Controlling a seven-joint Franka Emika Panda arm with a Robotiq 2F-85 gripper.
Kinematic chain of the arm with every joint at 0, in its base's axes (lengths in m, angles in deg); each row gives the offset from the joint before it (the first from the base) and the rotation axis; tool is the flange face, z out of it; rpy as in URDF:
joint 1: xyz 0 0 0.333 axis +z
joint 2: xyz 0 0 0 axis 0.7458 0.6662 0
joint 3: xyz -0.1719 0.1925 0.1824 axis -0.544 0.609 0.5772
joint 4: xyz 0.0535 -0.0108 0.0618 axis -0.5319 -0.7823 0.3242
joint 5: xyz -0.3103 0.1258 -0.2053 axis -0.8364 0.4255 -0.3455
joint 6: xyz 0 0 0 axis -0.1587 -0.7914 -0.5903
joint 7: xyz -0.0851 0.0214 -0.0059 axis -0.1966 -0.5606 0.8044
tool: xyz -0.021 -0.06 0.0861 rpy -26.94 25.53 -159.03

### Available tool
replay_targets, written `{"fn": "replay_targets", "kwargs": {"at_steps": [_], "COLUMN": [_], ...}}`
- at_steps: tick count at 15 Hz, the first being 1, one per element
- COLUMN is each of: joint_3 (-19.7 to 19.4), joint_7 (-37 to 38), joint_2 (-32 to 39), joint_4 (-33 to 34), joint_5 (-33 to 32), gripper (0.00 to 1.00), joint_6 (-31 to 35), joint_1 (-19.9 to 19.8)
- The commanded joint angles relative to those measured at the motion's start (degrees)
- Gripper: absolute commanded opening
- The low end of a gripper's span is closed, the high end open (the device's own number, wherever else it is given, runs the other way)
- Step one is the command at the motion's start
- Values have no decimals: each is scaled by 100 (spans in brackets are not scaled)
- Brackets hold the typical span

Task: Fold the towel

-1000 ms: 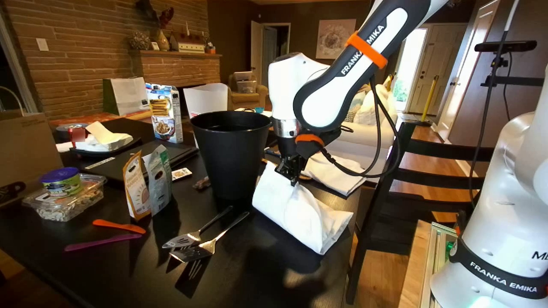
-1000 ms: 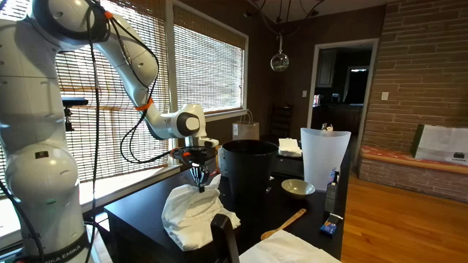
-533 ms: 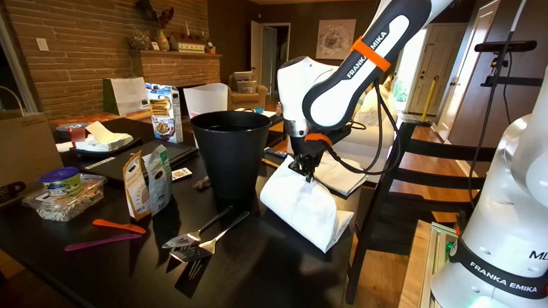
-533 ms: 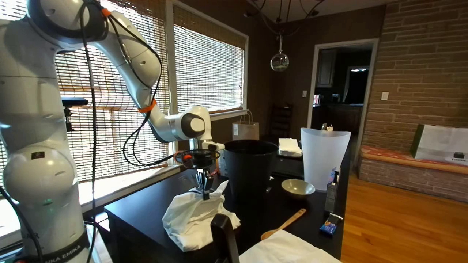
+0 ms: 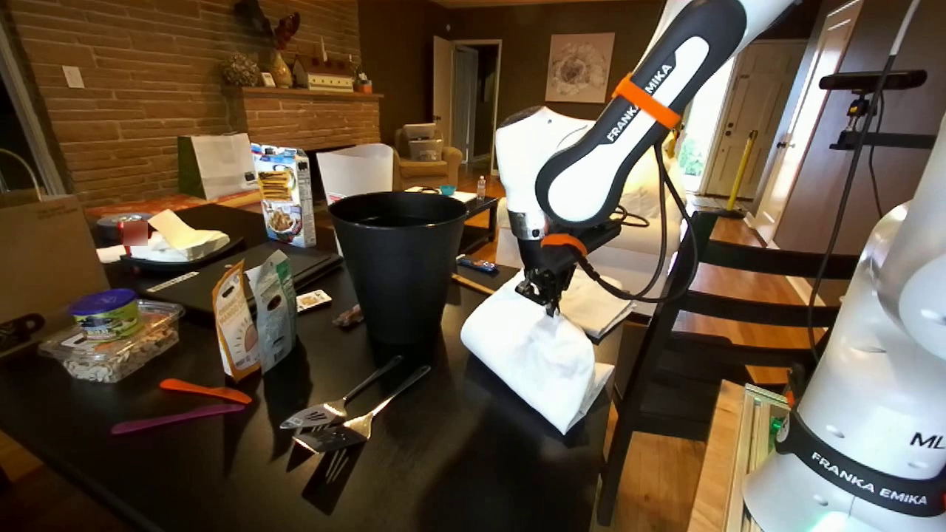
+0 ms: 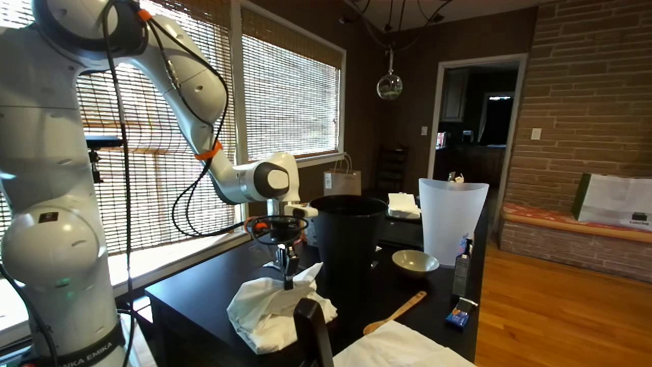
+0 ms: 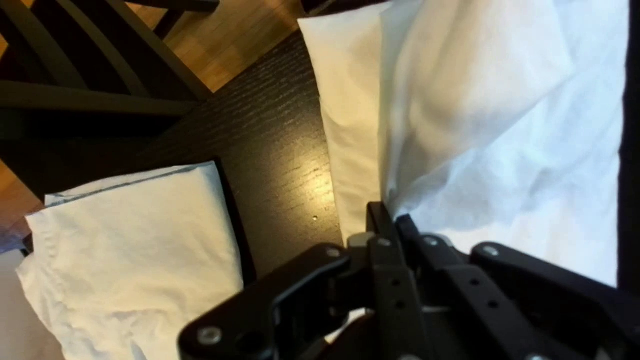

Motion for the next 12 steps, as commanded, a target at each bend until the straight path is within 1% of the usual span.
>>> {"fn": "replay_targets", "kwargs": {"at_steps": [1,2,3,4,9,10,12], "joint_3": [-128,-165,-198,-217,-267,-261,-234], "joint_7": [137,154,171,189,222,226,208], "joint_2": [52,81,106,119,96,81,-32], "joint_4": [-140,-147,-150,-139,-137,-135,-128], "joint_5": [-218,-233,-297,-360,-542,-550,-507], "gripper": [1,28,29,34,69,77,89], "joint_6": [146,263,321,365,465,466,457], "joint_1": [-136,-162,-179,-191,-194,-187,-160]}}
